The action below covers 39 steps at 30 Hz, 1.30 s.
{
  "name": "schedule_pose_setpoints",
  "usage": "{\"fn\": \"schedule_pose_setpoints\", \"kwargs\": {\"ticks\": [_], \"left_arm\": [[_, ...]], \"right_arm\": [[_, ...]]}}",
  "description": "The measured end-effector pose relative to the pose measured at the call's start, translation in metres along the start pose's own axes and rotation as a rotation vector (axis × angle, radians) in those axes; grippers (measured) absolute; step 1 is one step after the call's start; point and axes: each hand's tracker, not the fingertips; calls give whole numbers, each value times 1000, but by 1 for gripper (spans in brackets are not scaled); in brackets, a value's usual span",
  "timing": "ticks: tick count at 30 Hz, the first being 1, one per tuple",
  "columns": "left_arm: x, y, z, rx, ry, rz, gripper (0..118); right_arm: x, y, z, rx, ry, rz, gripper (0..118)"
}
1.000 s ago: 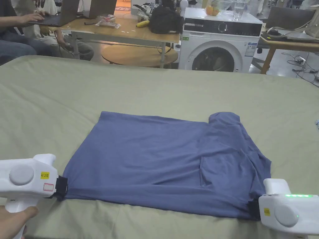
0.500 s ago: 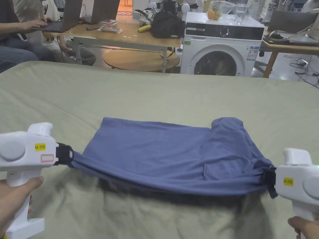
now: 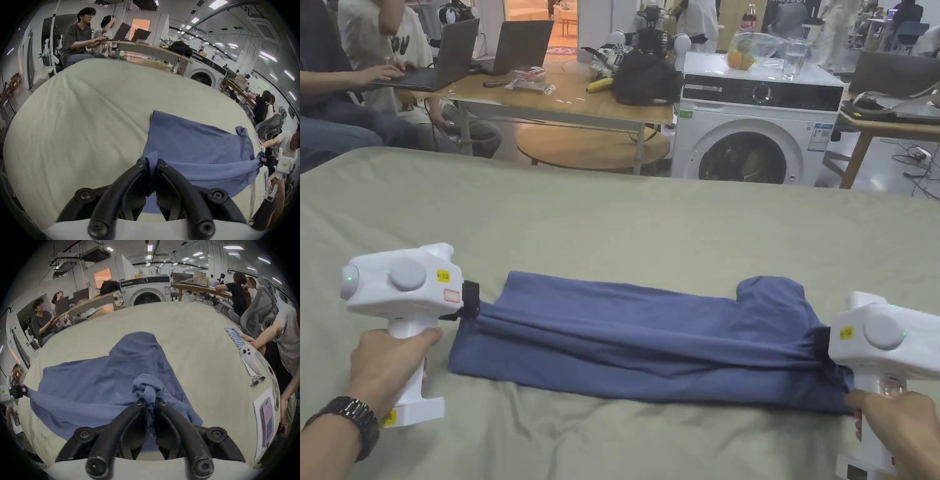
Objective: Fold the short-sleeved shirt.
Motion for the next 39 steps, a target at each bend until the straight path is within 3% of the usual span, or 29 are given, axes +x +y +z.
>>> {"fn": "schedule_pose_setpoints", "kwargs": {"ticks": [4, 6, 9, 11, 14, 16, 17, 18, 19, 21, 22, 30, 37, 38, 39], "left_arm": [[1, 0, -28, -50, 29, -8, 3], [2, 2, -35, -60, 35, -23, 3], [3, 1, -31, -55, 31, -11, 31], [6, 0, -25, -40, 28, -11, 39], [10, -5, -4, 11, -28, -3, 40], [16, -11, 14, 84, -43, -34, 40], [19, -14, 22, 121, -56, -45, 40], [25, -21, 33, 169, -67, -52, 38], [29, -27, 41, 208, -77, -61, 30], [38, -43, 62, 321, -66, -89, 1], [44, -51, 71, 367, -45, -110, 0], [46, -81, 96, 388, 6, -156, 0], [5, -49, 53, 90, 32, -99, 0], [0, -43, 44, 65, 34, -90, 9], [-5, -36, 34, 20, 40, -81, 26]], "right_arm": [[6, 4, -35, -23, 2, 29, 8], [5, 5, -41, -20, 5, 49, 15], [0, 7, -36, 52, -33, 99, 41], [-6, 9, -19, 121, -49, 116, 44], [-12, 5, 4, 211, -27, 116, 44], [-22, -3, 25, 285, -25, 127, 42], [-26, -7, 33, 313, -24, 136, 34], [-32, -14, 42, 347, -22, 145, 15], [-38, -20, 49, 383, -27, 142, 3], [-50, -34, 64, 449, -14, 148, 0], [-56, -40, 71, 471, -14, 148, 0], [-80, -76, 102, 554, 24, 132, 0], [-76, -79, 102, 521, 21, 164, 0], [-75, -80, 101, 513, 17, 167, 0], [-73, -80, 99, 509, 13, 168, 0]]}}
